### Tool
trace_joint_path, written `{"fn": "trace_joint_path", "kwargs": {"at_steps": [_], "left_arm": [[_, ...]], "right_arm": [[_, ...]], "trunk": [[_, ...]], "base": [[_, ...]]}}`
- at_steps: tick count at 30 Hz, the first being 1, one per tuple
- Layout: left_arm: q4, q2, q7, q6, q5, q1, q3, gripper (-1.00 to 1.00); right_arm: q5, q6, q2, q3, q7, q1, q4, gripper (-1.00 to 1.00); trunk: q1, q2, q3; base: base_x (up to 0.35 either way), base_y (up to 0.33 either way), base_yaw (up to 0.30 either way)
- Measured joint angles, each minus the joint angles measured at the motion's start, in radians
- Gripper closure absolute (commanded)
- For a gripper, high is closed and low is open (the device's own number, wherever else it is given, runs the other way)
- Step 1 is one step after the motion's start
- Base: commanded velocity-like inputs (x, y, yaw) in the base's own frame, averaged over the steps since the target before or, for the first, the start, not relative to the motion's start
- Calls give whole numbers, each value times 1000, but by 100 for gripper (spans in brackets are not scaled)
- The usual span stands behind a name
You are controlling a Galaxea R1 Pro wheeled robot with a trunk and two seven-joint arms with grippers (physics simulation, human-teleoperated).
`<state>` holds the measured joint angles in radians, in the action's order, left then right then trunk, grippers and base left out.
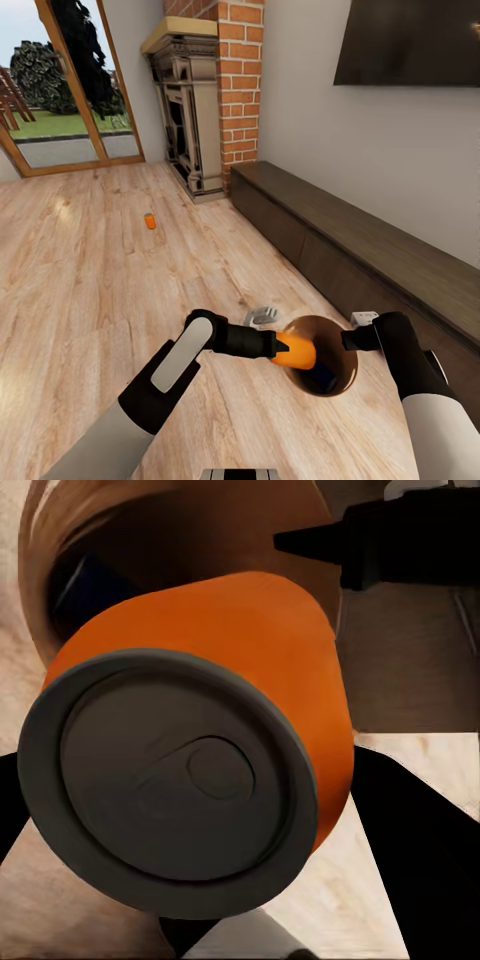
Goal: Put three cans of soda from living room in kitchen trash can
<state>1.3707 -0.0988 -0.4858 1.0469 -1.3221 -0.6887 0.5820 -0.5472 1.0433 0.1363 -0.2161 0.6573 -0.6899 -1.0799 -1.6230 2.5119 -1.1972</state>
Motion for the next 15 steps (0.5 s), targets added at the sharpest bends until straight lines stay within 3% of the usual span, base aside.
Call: {"fn": "trace_joint_path", "kwargs": {"at_steps": [5,9,12,13,14,15], "left_arm": [[-48,-24,3,-4,4,-22,32,100],[-49,-27,7,-9,8,-26,49,100],[-49,-27,8,-14,11,-26,52,100],[-50,-27,8,-20,22,-26,52,-100],[-51,-27,9,-24,28,-26,52,-100],[-56,-28,11,-35,68,-26,53,-100]], "right_arm": [[4,1,-12,3,1,5,-5,100],[-10,-2,-32,9,0,11,-14,100],[8,3,-45,10,1,13,-16,100],[11,4,-48,10,1,14,-17,100],[11,4,-48,10,1,14,-17,100],[5,2,-50,10,1,15,-19,100]], "trunk": [[2,-1,19],[3,-2,27],[3,-2,27],[3,-2,27],[3,-2,27],[3,-2,27]], "base": [[0,0,0],[0,0,0],[0,0,0],[0,0,0],[0,0,0],[0,0,0]]}}
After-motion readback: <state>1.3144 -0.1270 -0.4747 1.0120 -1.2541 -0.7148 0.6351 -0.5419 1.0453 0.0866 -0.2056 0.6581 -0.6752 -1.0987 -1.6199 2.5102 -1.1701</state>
